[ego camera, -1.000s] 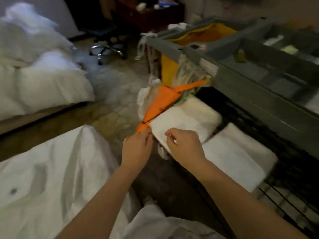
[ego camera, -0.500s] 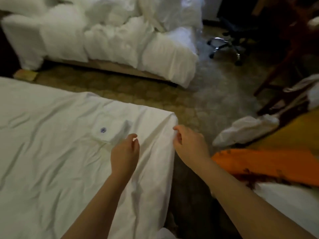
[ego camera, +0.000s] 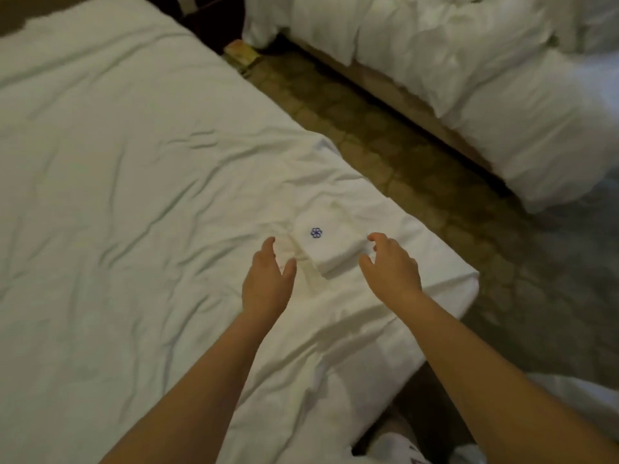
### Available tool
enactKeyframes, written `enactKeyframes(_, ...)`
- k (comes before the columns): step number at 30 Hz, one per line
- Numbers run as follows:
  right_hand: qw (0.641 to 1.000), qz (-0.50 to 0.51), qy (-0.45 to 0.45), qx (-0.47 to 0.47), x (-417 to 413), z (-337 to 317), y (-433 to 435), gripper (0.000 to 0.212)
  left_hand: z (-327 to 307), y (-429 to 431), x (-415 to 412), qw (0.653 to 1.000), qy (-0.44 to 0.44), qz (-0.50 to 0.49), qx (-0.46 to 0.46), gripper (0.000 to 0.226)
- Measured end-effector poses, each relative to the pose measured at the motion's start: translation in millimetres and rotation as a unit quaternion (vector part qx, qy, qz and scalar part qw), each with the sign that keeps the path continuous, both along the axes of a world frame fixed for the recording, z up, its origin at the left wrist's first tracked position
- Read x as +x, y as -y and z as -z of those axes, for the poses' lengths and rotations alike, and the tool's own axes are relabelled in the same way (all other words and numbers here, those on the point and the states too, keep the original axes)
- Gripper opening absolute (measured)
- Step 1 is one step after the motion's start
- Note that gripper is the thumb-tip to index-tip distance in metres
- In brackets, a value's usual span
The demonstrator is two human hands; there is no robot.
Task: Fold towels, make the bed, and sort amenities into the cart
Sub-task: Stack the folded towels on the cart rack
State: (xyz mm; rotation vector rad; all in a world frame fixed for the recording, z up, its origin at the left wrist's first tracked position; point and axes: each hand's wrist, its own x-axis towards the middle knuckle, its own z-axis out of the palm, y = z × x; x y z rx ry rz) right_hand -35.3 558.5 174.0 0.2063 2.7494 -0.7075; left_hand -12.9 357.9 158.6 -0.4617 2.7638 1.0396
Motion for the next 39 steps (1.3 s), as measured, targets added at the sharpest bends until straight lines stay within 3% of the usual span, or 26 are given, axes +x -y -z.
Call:
enactKeyframes(5, 0.998, -0.036, 0.05, -0.005, -87.7, 42.9, 4.7, 0.051, 36.9, -8.1, -50.4, 0.994, 0.106, -0.04, -0.008, 0.07)
enactKeyframes(10, 0.987, -0.053, 0.153, -0.021, -157.2, 102.3, 6.9, 0.07, 79.9, -15.1, -95.0, 0.976, 0.196, -0.087, 0.042, 0.077)
enactKeyframes(15, 0.959, 0.01, 0.255, -0.124, -178.9, 151.3, 5.6, 0.086, 124.1, -26.9, -119.4, 0.941, 0.273, -0.163, 0.118, 0.082)
enactKeyframes(20, 0.948, 0.015, 0.267, -0.17, -187.4, 166.8, 0.9, 0.08, 151.8, -43.5, -118.4, 0.913, 0.255, -0.252, 0.195, 0.066)
enactKeyframes(23, 0.951, -0.015, 0.24, -0.196, -191.1, 147.2, 8.3, 0.066, 151.6, -45.6, -118.5, 0.879, 0.221, -0.296, 0.301, 0.085)
enactKeyframes(27, 0.95, 0.01, 0.171, -0.261, -182.2, 98.9, 23.9, 0.046, 130.5, -35.0, -117.2, 0.853, 0.178, -0.299, 0.389, 0.056)
enactKeyframes(29, 0.946, 0.025, 0.136, -0.292, -173.1, 68.6, 31.2, 0.041, 108.4, -23.2, -116.4, 0.841, 0.15, -0.3, 0.424, 0.065)
enactKeyframes(31, 0.942, 0.036, 0.099, -0.318, -157.5, 32.6, 37.6, 0.035, 75.8, -10.0, -110.3, 0.827, 0.104, -0.283, 0.475, 0.057)
enactKeyframes(35, 0.926, 0.059, 0.017, -0.372, -98.8, -46.8, 48.2, 0.026, -6.3, 13.3, -74.8, 0.798, 0.061, -0.153, 0.579, 0.058)
enactKeyframes(39, 0.902, 0.115, -0.073, -0.409, -11.2, -122.0, 60.7, 0.021, -91.6, 39.4, -16.4, 0.805, 0.007, -0.013, 0.593, 0.052)
